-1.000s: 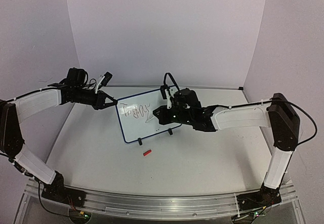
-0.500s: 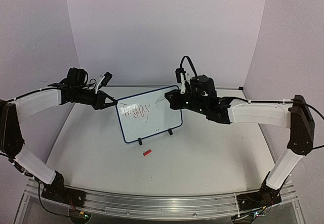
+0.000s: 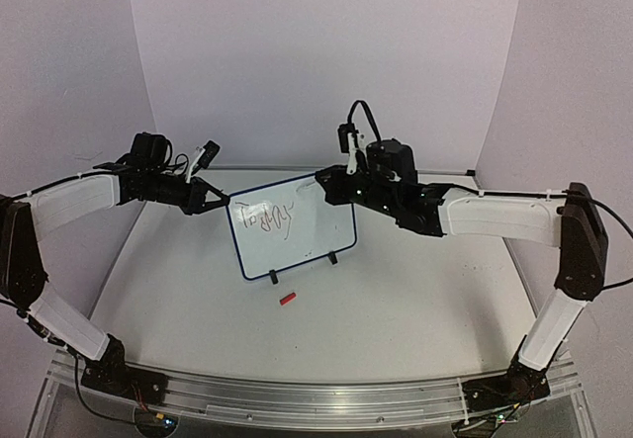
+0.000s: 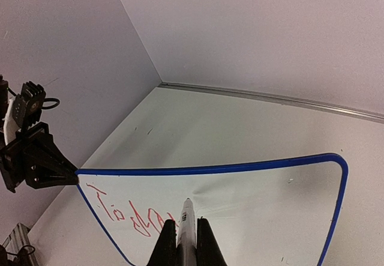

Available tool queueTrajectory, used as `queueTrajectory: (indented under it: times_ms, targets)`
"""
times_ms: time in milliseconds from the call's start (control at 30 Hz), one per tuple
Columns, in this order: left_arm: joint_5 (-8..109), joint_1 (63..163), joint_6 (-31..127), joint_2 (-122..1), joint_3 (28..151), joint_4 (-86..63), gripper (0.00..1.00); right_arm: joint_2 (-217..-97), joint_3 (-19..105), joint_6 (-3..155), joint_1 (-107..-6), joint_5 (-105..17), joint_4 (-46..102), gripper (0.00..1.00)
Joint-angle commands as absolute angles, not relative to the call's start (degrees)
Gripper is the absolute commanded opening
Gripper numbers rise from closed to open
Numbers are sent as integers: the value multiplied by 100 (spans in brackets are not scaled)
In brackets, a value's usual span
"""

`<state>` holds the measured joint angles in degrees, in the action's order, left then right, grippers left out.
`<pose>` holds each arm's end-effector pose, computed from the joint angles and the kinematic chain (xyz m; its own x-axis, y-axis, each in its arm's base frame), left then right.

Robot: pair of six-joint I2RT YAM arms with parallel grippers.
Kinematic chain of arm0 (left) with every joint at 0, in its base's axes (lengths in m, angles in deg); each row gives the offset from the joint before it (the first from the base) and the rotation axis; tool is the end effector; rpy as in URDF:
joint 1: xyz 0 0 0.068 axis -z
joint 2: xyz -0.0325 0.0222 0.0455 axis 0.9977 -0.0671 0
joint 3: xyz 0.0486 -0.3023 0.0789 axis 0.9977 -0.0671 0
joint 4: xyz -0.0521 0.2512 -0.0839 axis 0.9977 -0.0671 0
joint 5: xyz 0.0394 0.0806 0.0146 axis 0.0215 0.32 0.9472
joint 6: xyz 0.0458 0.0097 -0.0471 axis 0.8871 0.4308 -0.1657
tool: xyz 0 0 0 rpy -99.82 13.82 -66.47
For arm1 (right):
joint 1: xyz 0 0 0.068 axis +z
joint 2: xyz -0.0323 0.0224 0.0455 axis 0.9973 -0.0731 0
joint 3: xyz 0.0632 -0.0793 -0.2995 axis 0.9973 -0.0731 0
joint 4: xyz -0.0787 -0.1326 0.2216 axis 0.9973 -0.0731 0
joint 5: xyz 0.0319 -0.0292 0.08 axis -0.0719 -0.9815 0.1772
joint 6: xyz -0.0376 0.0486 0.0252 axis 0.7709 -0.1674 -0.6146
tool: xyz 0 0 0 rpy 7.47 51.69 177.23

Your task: Write a sentence on the whiteboard

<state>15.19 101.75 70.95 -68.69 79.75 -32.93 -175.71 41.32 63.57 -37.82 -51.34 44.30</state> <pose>0.3069 -0.1233 0.3123 -0.4796 0.2789 -0.8320 0.8077 0.5109 -0.2943 0.3022 0.3352 0.3387 -0.3586 0.0960 -0.9285 -0.6618 0.6754 0.3254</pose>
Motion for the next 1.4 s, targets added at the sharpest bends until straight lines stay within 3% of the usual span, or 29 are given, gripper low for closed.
queueTrajectory:
  times_ms: [0,467,800,1367]
  targets:
    - [1530,10198,7185,-6680,8111,-3346,0,-17746,4369,6399,-3791,-5228,4615,0]
    - [1539,10213,7183,-6674,8106,-3347,0,-17838,4212,6286,-3832,-5180,4536,0]
    - [1541,10213,7181,-6674,8109,-3346,0,-17072,3558,6183,-3914,-5136,4580,0]
    - [1565,10208,7189,-6675,8100,-3361,0,-17545,3820,6092,-4063,-5136,4667,0]
